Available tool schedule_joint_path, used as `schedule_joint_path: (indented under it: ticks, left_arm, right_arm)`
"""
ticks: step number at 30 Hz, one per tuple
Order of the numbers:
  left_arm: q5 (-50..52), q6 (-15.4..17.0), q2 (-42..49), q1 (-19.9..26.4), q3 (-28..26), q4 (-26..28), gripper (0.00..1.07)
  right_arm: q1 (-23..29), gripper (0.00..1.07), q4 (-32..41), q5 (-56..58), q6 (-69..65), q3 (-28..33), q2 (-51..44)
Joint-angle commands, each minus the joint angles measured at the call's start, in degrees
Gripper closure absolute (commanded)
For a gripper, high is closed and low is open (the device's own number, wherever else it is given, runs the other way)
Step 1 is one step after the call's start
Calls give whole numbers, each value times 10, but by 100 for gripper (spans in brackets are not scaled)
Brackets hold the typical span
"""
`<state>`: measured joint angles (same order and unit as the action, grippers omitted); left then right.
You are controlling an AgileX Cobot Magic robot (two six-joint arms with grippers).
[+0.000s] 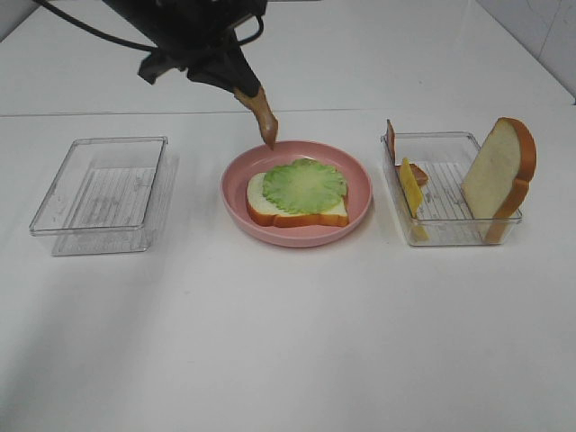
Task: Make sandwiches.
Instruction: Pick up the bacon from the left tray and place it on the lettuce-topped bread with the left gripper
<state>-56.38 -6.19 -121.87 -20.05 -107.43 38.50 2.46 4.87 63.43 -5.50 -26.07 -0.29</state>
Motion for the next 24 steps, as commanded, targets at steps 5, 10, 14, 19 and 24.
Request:
schedule_joint_path:
  ticks: [5, 10, 14, 19, 24]
  left_arm:
    - [56, -43, -74, -44, -30, 71, 107]
    - [51, -42, -113, -65, -74, 75, 107]
    - [44, -40, -154, -84, -130, 87, 107]
    - [29, -36, -183, -87, -151, 87, 107]
    - [23, -36, -191, -85, -151, 73, 107]
  right_arm:
    - [-1, 21, 1, -7, 1, 2, -17]
    - [-1, 21, 1, -7, 1, 2, -17]
    - [-1, 21, 1, -7, 1, 2, -17]
    - [-1, 21, 1, -7, 1, 2, -17]
    - [-1, 21, 2, -7, 1, 2, -17]
